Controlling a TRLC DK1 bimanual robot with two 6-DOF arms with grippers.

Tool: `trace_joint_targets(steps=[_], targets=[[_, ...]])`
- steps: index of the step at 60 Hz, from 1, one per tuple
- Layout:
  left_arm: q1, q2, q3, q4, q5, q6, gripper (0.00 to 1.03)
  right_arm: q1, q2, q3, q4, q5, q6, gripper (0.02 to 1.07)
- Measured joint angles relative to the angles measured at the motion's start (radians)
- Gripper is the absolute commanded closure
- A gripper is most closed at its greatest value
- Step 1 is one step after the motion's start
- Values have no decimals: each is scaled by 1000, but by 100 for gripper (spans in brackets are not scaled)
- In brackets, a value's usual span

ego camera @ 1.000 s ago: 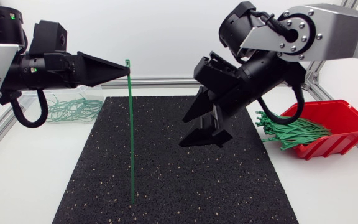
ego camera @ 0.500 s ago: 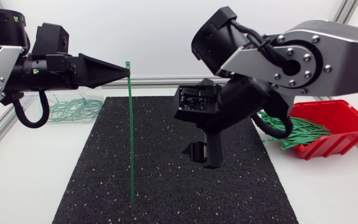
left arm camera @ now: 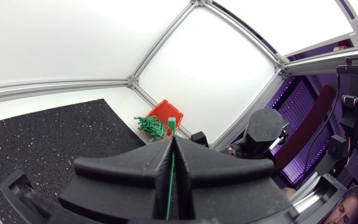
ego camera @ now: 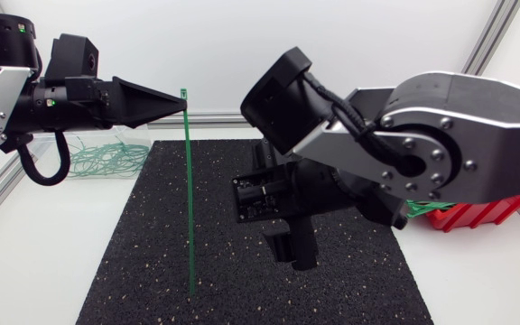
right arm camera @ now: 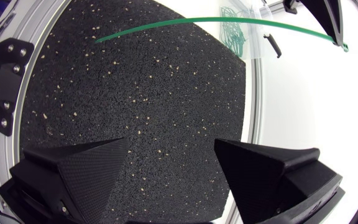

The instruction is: Take a green cable tie from the red box, thread the tail through the head to close it, then place it in the transparent bin on the left.

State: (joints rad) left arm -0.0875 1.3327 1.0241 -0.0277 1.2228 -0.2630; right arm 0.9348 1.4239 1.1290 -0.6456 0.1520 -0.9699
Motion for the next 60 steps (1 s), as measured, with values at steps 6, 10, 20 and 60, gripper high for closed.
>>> trace_joint_targets(steps=[6, 10, 20, 60], targets=[[0, 5, 0, 2, 0, 0, 100, 19, -5, -16, 3, 6, -49, 6], [0, 7, 0, 2, 0, 0, 100, 26, -5, -18, 40, 11, -68, 6], [0, 24, 0, 3, 0, -3, 100, 26, -46, -76, 202, 11, -171, 6], [-31, 83, 5, 41, 0, -94, 100, 110, -203, -431, 752, -131, -721, 6]])
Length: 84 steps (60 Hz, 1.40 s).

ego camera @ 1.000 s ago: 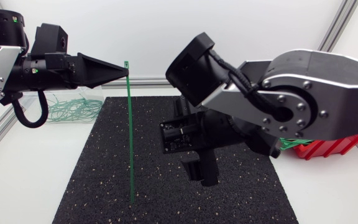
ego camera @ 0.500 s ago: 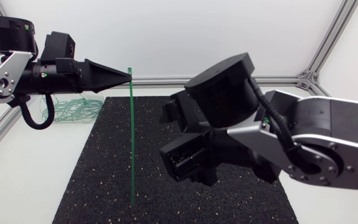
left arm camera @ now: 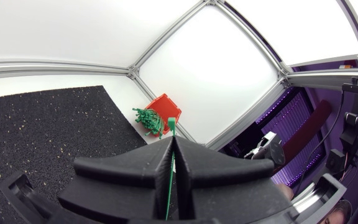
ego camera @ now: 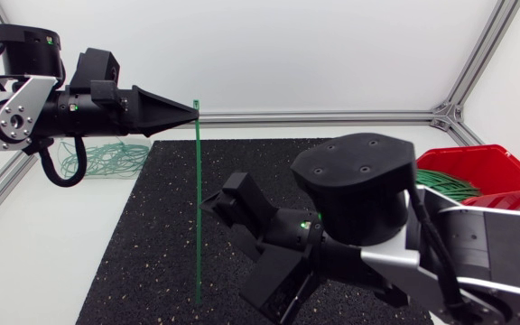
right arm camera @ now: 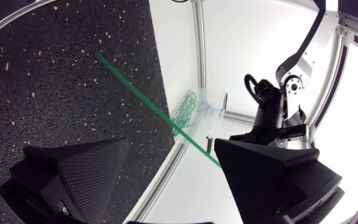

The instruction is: Take a green cable tie from the red box, thread the tail through the head to close it, then place it in the transparent bin on the left.

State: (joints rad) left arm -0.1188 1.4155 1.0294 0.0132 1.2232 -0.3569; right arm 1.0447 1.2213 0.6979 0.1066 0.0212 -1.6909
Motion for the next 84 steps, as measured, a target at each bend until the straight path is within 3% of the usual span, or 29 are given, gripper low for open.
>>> trace_joint_targets(steps=[12, 30, 43, 56, 61, 73, 77, 84], targets=[[0, 36, 14, 30, 0, -91, 100, -18, 0, -16, 107, -131, -23, 7], [33, 85, 63, 95, 42, -326, 100, -61, 36, -72, 201, -232, -23, 7], [51, 135, 123, 97, 66, -452, 100, -65, 58, -102, 294, -277, -19, 6], [82, 198, 167, 92, 79, -488, 100, -58, 105, -113, 375, -283, 8, 8], [100, 215, 175, 89, 90, -493, 100, -57, 116, -119, 399, -287, 15, 17], [122, 240, 195, 73, 112, -501, 100, -58, 147, -132, 451, -360, 4, 57], [122, 251, 200, 73, 112, -501, 100, -58, 161, -139, 475, -394, -19, 62], [122, 266, 201, 72, 113, -501, 100, -67, 190, -149, 510, -455, -50, 62]])
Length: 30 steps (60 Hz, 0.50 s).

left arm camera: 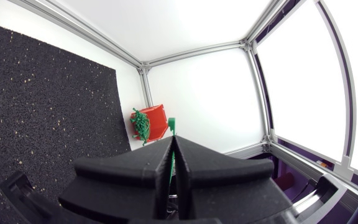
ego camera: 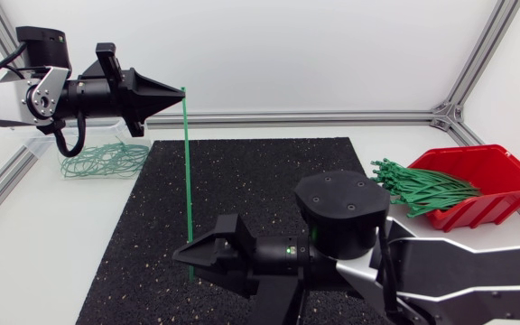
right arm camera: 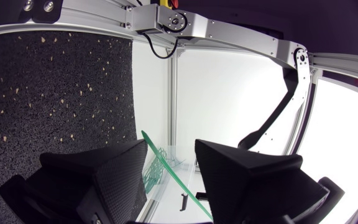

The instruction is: Take a green cable tie from the red box, thread the tail through the head to close it, then place it in the transparent bin on the left.

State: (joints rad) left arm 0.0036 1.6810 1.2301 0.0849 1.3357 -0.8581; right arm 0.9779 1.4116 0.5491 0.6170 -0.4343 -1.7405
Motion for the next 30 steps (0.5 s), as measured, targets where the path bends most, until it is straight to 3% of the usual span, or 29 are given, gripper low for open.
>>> trace_joint_targets(steps=[30], targets=[[-10, 7, 7, -1, 3, 0, 100, -101, 107, 0, 169, -136, -45, 62]])
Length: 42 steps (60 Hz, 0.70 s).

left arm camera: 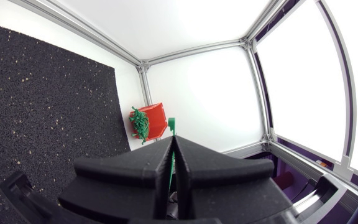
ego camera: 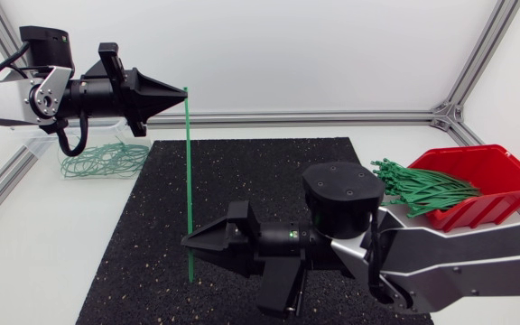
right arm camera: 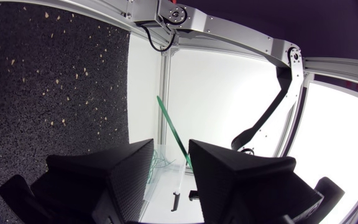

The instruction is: Take a green cable tie from the red box, thread the tail through the head to close it, then place it in the transparent bin on the left.

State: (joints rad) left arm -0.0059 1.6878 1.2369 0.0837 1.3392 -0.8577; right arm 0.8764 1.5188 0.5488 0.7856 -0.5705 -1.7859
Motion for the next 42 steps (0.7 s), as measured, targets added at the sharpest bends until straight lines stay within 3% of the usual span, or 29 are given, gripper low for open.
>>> trace_joint_targets(steps=[42], targets=[[0, 0, 0, 0, 8, 0, 100, -15, 15, -14, 83, -10, -49, 62]])
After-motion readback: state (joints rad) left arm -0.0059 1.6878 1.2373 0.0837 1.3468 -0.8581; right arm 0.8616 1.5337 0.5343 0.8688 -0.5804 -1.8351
